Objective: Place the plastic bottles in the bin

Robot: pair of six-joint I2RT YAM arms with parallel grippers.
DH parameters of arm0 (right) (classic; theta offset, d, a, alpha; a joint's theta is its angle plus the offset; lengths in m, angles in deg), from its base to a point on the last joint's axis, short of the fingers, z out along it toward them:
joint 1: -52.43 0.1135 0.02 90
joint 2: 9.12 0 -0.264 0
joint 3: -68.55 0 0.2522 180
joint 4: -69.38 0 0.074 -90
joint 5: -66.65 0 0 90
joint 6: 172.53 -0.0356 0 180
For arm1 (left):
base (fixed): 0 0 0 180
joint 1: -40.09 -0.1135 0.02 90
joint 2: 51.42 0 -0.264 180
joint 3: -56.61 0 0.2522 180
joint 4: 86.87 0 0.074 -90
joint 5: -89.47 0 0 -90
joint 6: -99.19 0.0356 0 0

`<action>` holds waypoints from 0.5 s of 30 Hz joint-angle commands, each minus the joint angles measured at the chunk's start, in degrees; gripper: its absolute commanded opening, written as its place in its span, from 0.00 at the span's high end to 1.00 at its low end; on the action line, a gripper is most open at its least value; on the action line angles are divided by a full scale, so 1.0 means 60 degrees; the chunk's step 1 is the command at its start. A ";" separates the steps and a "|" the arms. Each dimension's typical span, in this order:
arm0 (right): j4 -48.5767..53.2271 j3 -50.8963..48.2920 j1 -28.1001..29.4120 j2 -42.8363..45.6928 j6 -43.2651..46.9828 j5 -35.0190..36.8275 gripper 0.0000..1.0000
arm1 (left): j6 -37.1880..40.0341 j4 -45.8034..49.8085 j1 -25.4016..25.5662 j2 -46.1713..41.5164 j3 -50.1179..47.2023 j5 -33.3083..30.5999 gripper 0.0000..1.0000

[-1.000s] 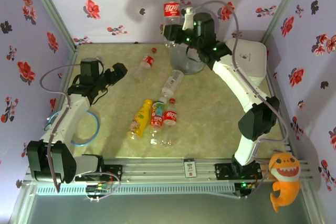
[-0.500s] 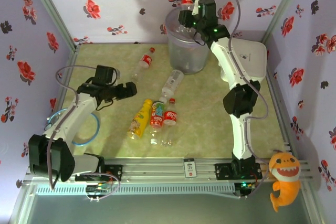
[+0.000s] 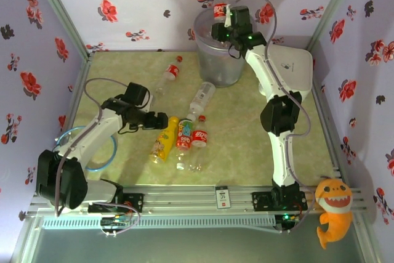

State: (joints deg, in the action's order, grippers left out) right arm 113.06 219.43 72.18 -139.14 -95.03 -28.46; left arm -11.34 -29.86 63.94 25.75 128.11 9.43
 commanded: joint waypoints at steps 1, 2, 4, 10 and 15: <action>-0.0222 -0.0332 -0.0022 -0.0018 0.0174 0.0005 0.62 | 0.0221 -0.0059 0.0187 0.0307 -0.0196 0.0311 0.10; -0.0239 -0.0383 -0.0017 -0.0028 0.0176 0.0005 0.61 | 0.0236 -0.0059 0.0247 0.0415 -0.0204 0.0317 0.10; -0.0293 -0.0506 -0.0019 -0.0042 0.0178 -0.0025 0.60 | 0.0307 -0.0046 0.0365 0.0594 -0.0216 0.0278 0.11; -0.0413 -0.0733 -0.0075 -0.0046 0.0170 -0.0083 0.47 | 0.0244 -0.0015 0.0572 0.1049 -0.0299 0.0141 0.15; -0.0437 -0.0618 -0.0113 -0.0011 0.0209 -0.0131 0.31 | 0.0288 0.0058 0.0673 0.1448 -0.0162 0.0004 0.15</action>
State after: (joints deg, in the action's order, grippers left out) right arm 112.34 215.69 72.11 -139.38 -94.50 -28.70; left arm -10.95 -30.21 67.27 33.00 126.77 9.97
